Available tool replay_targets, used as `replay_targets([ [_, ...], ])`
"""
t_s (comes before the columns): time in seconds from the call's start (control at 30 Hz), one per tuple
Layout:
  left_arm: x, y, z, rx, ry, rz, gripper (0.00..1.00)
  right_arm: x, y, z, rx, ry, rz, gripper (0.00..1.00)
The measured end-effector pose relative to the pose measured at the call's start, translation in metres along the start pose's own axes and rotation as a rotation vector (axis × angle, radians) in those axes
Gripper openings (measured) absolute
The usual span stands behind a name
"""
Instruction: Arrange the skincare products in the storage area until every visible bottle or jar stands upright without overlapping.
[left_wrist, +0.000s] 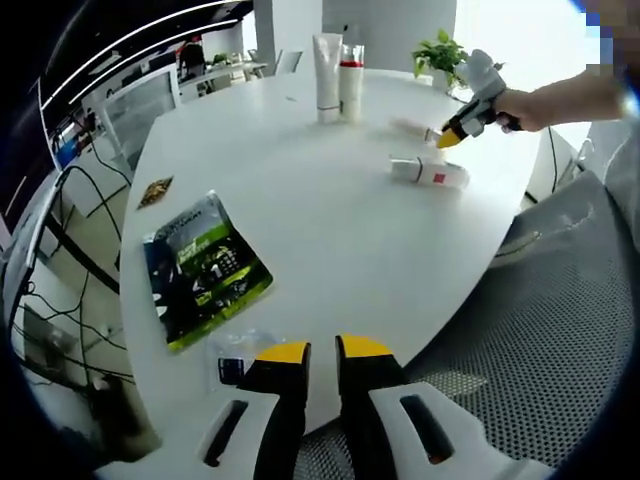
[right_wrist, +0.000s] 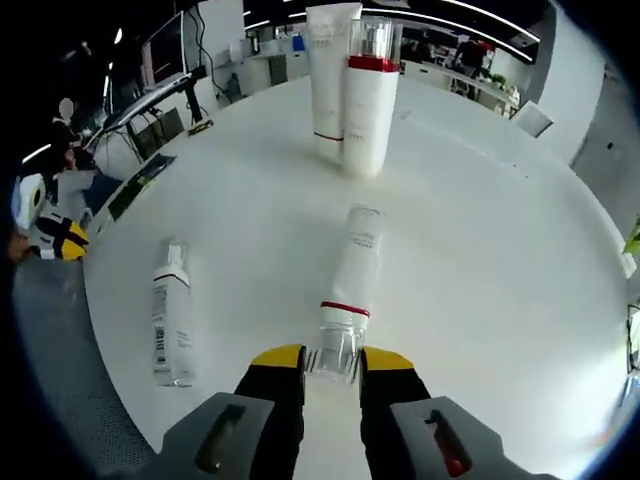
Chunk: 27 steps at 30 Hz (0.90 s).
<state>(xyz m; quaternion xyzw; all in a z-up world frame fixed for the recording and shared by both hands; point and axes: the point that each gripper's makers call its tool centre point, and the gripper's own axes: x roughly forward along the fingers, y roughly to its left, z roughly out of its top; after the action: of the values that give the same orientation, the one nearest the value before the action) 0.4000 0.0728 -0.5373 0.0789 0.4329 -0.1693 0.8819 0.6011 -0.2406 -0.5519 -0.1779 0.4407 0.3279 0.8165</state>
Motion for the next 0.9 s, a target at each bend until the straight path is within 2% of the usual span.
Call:
replay_targets([
  [0.3,-0.001,0.0,0.001,0.0,-0.007,0.002,0.08,-0.021,0.007,0.015,0.018,-0.096,0.009,0.14],
  [0.5,-0.001,-0.001,0.001,0.014,-0.008,0.003,0.08,-0.044,0.019,0.026,0.018,-0.188,0.022,0.14],
  [0.9,0.0,-0.004,-0.001,0.029,0.006,0.0,0.07,-0.08,0.049,0.04,0.04,-0.304,0.053,0.14],
])
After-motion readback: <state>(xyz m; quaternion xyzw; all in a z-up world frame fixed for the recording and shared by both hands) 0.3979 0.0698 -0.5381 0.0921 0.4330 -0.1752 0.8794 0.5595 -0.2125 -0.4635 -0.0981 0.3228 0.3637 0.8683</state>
